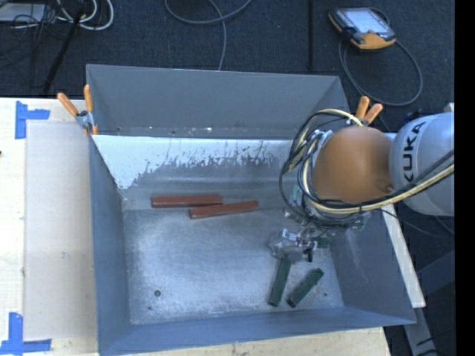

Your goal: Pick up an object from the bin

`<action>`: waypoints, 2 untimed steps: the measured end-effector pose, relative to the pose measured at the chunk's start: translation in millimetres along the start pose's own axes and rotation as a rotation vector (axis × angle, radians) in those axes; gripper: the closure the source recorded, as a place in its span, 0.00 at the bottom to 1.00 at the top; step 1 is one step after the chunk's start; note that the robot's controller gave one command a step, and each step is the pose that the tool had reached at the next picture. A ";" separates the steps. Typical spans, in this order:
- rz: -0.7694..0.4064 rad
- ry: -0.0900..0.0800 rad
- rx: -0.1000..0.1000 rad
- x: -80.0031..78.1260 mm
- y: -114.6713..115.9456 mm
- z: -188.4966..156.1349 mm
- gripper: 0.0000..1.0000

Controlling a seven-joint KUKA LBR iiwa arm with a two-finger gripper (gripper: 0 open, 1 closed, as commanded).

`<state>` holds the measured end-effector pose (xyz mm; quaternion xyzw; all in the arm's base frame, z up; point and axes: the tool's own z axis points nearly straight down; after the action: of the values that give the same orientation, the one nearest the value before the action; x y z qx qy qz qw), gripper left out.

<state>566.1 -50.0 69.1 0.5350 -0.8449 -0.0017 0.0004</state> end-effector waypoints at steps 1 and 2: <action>-0.008 0.001 -0.006 10.6 4.8 -46.5 1.00; 0.131 0.000 0.002 46.1 9.8 -4.0 0.00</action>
Offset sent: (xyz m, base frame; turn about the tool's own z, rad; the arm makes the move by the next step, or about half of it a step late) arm -0.0305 -0.0407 0.0009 0.1345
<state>537.5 -87.5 73.0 0.4785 -0.8781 -0.0008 0.0001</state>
